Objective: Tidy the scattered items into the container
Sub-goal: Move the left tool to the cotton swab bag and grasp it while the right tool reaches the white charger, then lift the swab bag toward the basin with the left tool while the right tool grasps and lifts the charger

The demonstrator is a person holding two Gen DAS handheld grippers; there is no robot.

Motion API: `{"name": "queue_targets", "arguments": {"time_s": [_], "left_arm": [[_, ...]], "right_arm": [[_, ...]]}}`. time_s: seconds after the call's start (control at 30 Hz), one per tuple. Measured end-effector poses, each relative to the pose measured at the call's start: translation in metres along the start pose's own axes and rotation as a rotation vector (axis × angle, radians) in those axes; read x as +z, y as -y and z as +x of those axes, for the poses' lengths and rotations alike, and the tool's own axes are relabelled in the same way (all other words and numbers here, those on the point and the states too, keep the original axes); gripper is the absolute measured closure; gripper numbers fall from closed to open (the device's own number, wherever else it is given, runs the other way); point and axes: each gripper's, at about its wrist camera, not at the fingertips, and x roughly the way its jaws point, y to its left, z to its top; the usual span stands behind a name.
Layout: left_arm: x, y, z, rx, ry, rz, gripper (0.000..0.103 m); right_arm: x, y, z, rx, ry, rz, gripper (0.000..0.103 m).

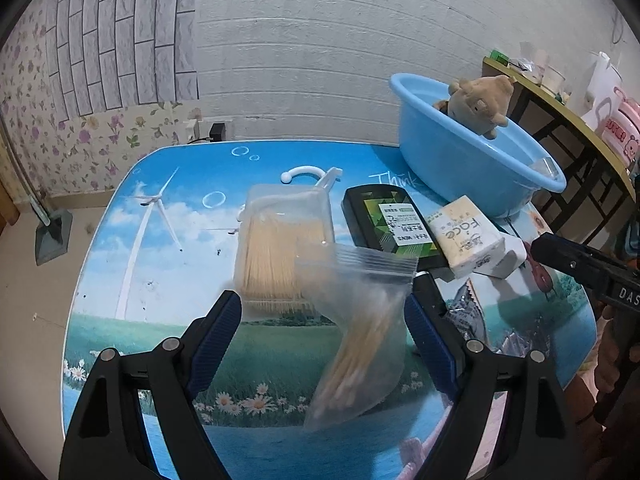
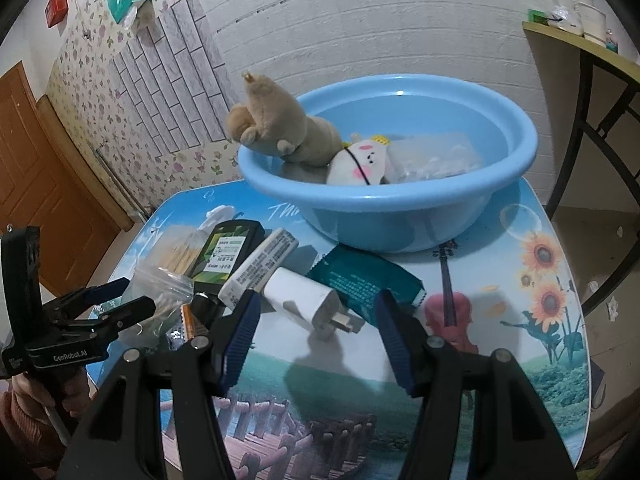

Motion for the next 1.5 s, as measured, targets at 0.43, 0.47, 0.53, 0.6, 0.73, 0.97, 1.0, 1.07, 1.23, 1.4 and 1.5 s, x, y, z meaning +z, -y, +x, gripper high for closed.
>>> {"name": "queue_targets", "arguments": {"time_s": [0.43, 0.47, 0.53, 0.6, 0.73, 0.97, 1.0, 1.07, 1.23, 1.4, 1.5], "left_arm": [[-0.015, 0.011, 0.010, -0.058, -0.053, 0.069, 0.023], [-0.015, 0.011, 0.011, -0.066, -0.058, 0.067, 0.030], [-0.016, 0.011, 0.012, -0.084, -0.067, 0.065, 0.045], [-0.016, 0.013, 0.012, -0.116, -0.073, 0.060, 0.065], [-0.017, 0.017, 0.006, -0.136, -0.063, 0.077, 0.071], [-0.014, 0.019, -0.010, -0.080, -0.028, 0.082, 0.072], [-0.013, 0.018, -0.012, -0.071, -0.024, 0.077, 0.072], [-0.013, 0.016, -0.015, -0.047, -0.018, 0.066, 0.072], [-0.015, 0.014, -0.019, -0.024, -0.014, 0.055, 0.072], [-0.017, 0.016, -0.016, -0.006, -0.038, 0.053, 0.072], [-0.015, 0.019, -0.016, -0.005, -0.037, 0.058, 0.072]], "right_arm": [[-0.002, -0.012, 0.027, -0.024, -0.049, -0.069, 0.044], [-0.001, -0.013, 0.029, -0.023, -0.048, -0.082, 0.044], [0.000, -0.014, 0.032, -0.016, -0.050, -0.100, 0.044], [0.000, -0.013, 0.035, -0.007, -0.059, -0.097, 0.044], [-0.006, -0.013, 0.035, -0.001, -0.081, -0.111, 0.052], [-0.013, -0.013, 0.025, 0.019, -0.089, -0.156, 0.074], [-0.014, -0.012, 0.022, 0.022, -0.086, -0.155, 0.075], [-0.018, -0.010, 0.016, 0.015, -0.078, -0.159, 0.075], [-0.028, -0.003, 0.003, -0.028, -0.066, -0.164, 0.076], [-0.040, 0.000, -0.010, -0.072, -0.078, -0.171, 0.077], [-0.047, 0.000, -0.019, -0.046, -0.075, -0.169, 0.077]]}}
